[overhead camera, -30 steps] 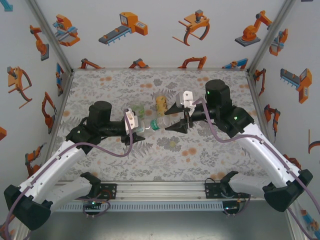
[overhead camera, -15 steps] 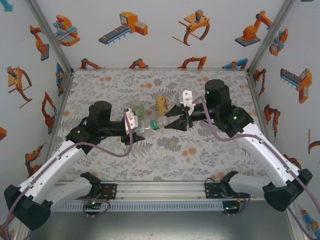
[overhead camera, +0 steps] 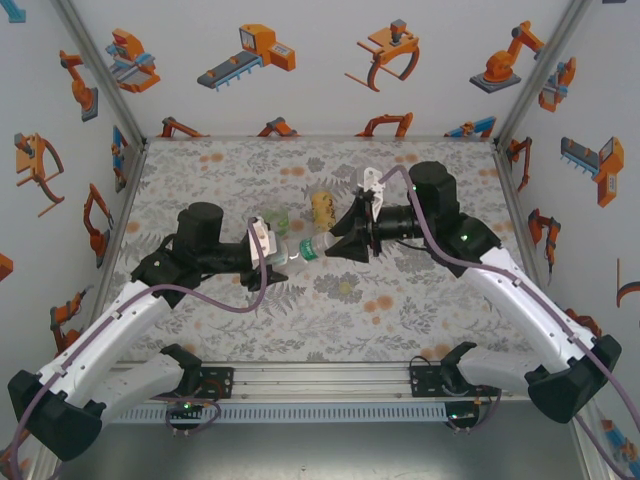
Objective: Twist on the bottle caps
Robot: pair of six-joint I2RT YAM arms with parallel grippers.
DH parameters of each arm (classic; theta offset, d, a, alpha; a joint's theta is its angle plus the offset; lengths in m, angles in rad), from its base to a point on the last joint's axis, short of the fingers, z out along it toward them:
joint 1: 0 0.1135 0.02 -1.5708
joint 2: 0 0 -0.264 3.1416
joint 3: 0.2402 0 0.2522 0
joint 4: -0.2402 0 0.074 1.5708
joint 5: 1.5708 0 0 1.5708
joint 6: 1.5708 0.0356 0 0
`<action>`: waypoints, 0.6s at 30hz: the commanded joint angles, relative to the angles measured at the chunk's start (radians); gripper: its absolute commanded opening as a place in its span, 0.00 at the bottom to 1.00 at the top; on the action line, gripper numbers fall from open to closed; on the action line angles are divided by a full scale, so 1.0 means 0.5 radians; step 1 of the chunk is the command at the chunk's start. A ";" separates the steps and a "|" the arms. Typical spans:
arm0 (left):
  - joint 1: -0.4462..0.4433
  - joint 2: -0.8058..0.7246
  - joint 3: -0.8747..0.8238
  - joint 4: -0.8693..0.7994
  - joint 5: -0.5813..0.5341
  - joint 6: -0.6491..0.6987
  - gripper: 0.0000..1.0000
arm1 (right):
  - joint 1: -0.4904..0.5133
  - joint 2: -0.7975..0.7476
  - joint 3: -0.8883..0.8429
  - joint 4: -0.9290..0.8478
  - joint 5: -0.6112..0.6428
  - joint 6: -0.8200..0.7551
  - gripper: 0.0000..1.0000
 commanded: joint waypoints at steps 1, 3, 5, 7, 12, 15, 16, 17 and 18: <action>-0.007 -0.022 0.056 0.099 -0.002 -0.007 0.00 | 0.025 0.045 -0.072 0.166 0.220 0.583 0.08; -0.005 -0.021 0.056 0.106 -0.033 -0.019 0.00 | 0.025 0.074 -0.093 0.208 0.313 0.850 0.04; -0.003 -0.025 0.053 0.112 -0.068 -0.025 0.00 | 0.025 0.099 -0.136 0.302 0.393 1.178 0.00; -0.002 -0.024 0.052 0.127 -0.089 -0.037 0.00 | 0.025 0.123 -0.164 0.364 0.476 1.513 0.00; -0.003 -0.015 0.048 0.142 -0.117 -0.053 0.00 | 0.025 0.223 -0.210 0.418 0.496 2.339 0.00; 0.001 -0.006 0.060 0.140 -0.114 -0.069 0.00 | 0.048 0.259 -0.274 0.516 0.491 2.636 0.00; 0.001 -0.009 0.061 0.140 -0.115 -0.070 0.00 | 0.060 0.257 -0.274 0.517 0.502 2.629 0.00; 0.000 -0.013 0.055 0.140 -0.115 -0.071 0.00 | 0.064 0.251 -0.265 0.482 0.517 2.608 0.00; 0.001 -0.023 0.050 0.140 -0.120 -0.066 0.00 | 0.064 0.247 -0.242 0.419 0.534 2.571 0.00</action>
